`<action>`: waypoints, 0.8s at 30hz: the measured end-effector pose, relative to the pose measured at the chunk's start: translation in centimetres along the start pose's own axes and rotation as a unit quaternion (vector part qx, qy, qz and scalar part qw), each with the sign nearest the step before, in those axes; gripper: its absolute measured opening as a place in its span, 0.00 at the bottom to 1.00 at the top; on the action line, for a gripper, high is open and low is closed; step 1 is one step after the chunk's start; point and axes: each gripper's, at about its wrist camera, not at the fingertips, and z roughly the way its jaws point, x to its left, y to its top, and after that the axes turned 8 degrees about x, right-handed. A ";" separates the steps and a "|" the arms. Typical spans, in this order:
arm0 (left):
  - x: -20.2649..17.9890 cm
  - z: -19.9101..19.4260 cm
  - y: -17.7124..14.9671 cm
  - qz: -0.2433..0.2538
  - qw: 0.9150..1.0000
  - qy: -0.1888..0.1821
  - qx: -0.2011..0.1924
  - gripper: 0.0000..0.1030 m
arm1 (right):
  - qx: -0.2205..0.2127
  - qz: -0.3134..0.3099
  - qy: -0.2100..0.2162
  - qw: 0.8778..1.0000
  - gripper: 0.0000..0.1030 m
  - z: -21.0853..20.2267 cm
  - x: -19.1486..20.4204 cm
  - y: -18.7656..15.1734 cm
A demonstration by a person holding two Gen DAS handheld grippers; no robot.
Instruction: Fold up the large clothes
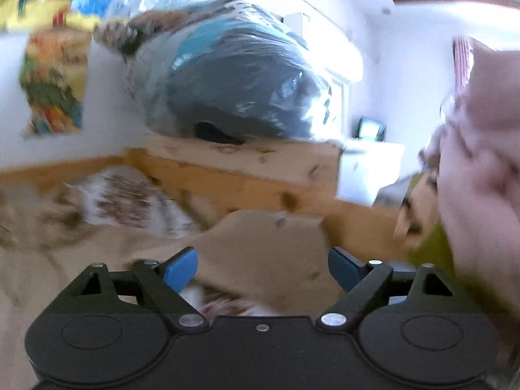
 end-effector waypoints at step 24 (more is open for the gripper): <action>5.6 -0.3 -1.9 -0.058 0.998 0.033 0.022 0.99 | 0.003 -0.167 0.047 0.985 0.01 3.0 3.0 7.3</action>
